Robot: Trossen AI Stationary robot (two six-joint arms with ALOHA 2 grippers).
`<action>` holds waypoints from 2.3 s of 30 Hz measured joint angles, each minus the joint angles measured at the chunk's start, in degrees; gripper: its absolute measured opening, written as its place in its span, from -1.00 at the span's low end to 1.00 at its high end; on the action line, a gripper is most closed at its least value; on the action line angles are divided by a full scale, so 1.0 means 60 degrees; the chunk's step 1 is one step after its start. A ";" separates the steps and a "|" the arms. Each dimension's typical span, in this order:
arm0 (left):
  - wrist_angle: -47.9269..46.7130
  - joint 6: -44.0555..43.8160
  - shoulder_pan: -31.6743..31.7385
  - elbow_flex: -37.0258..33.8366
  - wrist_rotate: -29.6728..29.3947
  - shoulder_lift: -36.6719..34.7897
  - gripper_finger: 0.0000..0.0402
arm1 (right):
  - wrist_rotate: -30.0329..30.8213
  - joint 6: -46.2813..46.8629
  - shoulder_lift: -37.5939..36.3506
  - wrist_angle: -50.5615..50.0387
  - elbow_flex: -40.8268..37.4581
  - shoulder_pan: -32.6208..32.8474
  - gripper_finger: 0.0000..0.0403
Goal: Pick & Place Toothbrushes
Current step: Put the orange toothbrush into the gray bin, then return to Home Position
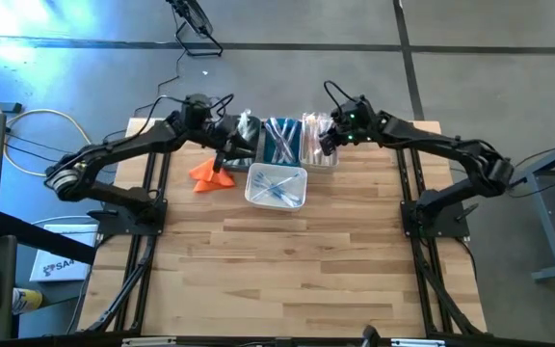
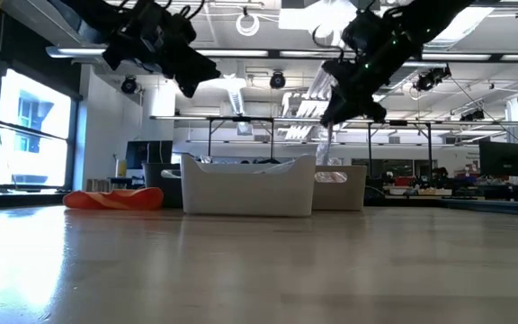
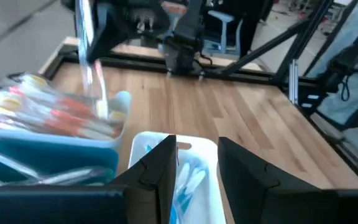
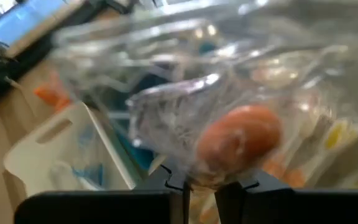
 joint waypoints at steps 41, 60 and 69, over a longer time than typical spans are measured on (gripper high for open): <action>-0.0004 -0.0716 -0.0239 -0.0553 -0.0235 -0.1498 -0.42 | -0.0304 -0.0735 -0.0746 -0.0177 -0.0011 0.0080 -0.28; -0.0217 -0.1288 -0.0241 -0.0553 -0.0247 -0.1495 -0.42 | -0.0275 -0.1258 -0.0739 0.2138 -0.0011 0.2045 -0.98; -0.0042 -0.1195 -0.0243 -0.0549 -0.0308 -0.1495 -0.45 | -0.0243 -0.1262 -0.0735 0.2686 -0.0011 0.2639 -0.98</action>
